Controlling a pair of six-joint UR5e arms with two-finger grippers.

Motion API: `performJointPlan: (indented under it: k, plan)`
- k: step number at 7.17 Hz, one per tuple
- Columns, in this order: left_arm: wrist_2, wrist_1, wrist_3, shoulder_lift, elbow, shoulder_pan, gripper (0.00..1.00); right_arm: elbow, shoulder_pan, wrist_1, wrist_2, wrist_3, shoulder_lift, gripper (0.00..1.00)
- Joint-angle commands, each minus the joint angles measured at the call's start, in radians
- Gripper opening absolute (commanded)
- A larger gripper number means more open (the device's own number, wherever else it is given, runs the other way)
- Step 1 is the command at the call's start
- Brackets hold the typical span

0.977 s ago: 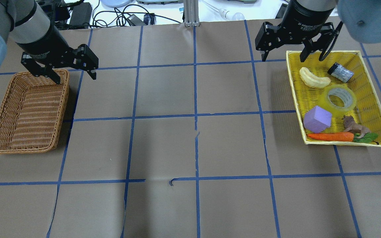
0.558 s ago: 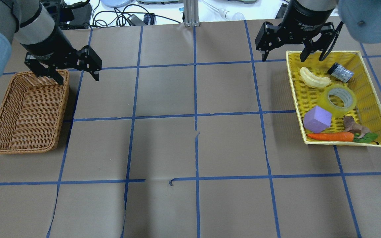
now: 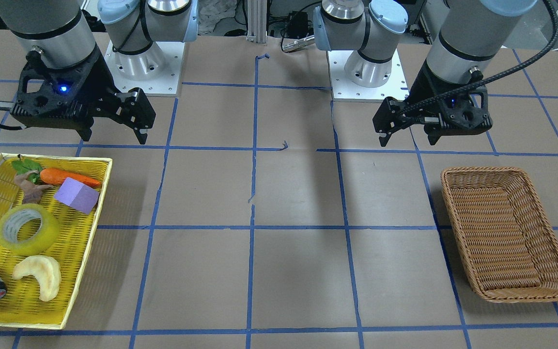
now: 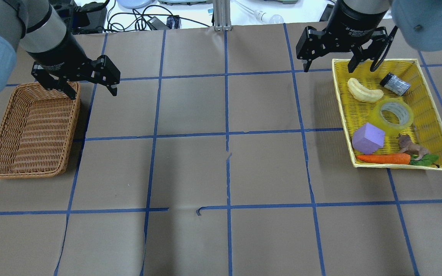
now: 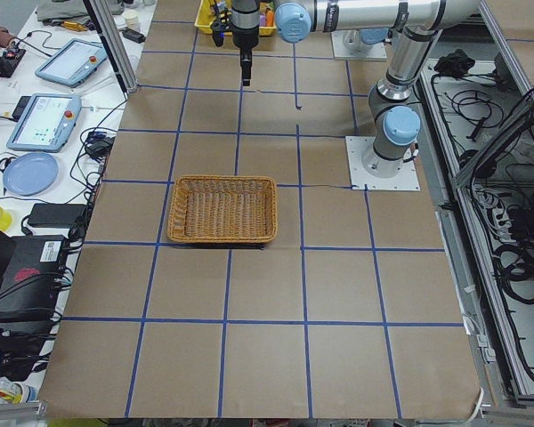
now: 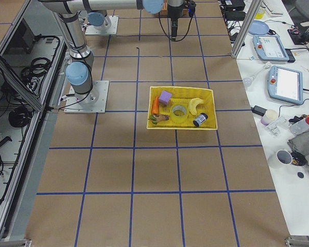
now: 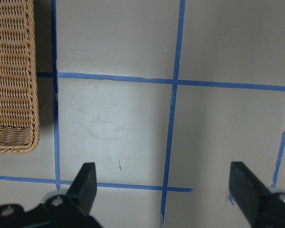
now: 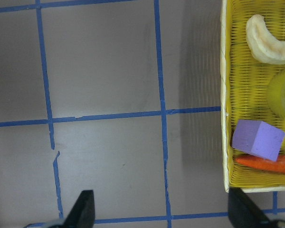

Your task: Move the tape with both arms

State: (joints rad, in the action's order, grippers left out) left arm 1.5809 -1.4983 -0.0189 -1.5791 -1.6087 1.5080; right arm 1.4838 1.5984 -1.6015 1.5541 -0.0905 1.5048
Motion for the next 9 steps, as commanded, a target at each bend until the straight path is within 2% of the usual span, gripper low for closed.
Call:
performJointPlan:
  k: [1,9]
  plan:
    - [-0.002,0.003,-0.016,-0.004,0.006,0.047,1.0,0.0,0.0,0.0,0.0,0.0,0.0,1.0]
    - [0.002,0.01,-0.016,-0.007,-0.004,0.058,1.0,-0.005,-0.002,0.0,0.0,0.009,-0.002,1.0]
